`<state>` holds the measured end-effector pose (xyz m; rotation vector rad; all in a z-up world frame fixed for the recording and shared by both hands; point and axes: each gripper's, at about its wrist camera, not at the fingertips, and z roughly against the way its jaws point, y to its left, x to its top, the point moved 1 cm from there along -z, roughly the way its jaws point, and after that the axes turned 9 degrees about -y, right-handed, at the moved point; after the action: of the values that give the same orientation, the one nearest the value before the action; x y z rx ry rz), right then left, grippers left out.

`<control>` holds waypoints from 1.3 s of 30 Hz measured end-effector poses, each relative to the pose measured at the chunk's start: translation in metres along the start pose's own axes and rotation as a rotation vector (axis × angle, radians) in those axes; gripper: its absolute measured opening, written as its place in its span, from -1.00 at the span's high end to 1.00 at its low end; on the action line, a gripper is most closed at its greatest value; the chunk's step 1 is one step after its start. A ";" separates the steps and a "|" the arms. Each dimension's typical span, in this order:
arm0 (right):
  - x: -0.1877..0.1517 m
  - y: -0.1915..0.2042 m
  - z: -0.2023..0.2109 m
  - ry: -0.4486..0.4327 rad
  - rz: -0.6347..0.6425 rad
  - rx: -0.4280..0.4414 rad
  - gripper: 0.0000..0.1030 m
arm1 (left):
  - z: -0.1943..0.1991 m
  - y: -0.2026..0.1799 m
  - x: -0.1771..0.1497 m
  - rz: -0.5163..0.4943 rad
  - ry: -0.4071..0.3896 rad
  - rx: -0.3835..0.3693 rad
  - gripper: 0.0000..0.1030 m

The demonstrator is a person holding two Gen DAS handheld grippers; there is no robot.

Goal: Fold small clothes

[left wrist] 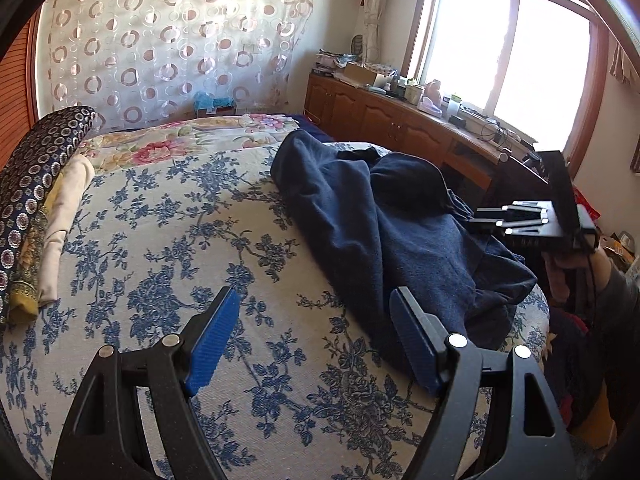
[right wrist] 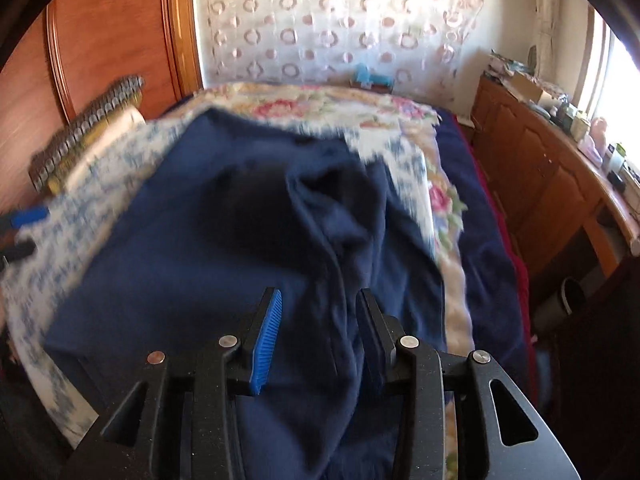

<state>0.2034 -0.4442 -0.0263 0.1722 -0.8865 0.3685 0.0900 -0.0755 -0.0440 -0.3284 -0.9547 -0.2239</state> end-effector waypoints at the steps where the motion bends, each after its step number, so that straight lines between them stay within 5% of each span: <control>1: -0.006 -0.001 -0.001 0.009 -0.010 0.003 0.22 | -0.002 -0.001 0.000 0.000 0.004 -0.002 -0.52; 3: -0.012 -0.004 -0.002 0.010 -0.018 0.010 0.24 | -0.006 -0.004 -0.002 -0.002 0.014 -0.005 -0.52; 6: -0.010 -0.002 0.004 -0.020 -0.006 0.021 0.83 | -0.009 -0.008 -0.003 -0.010 0.026 -0.009 -0.52; 10: -0.014 0.002 0.024 -0.108 -0.021 0.003 0.91 | -0.011 -0.014 -0.004 -0.019 0.031 -0.018 -0.52; 24: -0.052 0.002 0.119 -0.267 -0.070 -0.042 0.93 | -0.011 -0.025 -0.003 -0.035 0.034 -0.040 -0.52; 36: -0.093 -0.007 0.091 -0.086 -0.105 -0.048 0.93 | -0.022 -0.028 -0.001 -0.040 0.039 -0.041 -0.52; 39: -0.078 -0.010 0.092 -0.129 -0.107 -0.056 0.45 | -0.027 -0.026 0.008 -0.047 0.023 -0.028 -0.52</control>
<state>0.0958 -0.4995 -0.0297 0.1922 -1.0093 0.2345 0.1061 -0.1096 -0.0475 -0.3286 -0.9375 -0.2838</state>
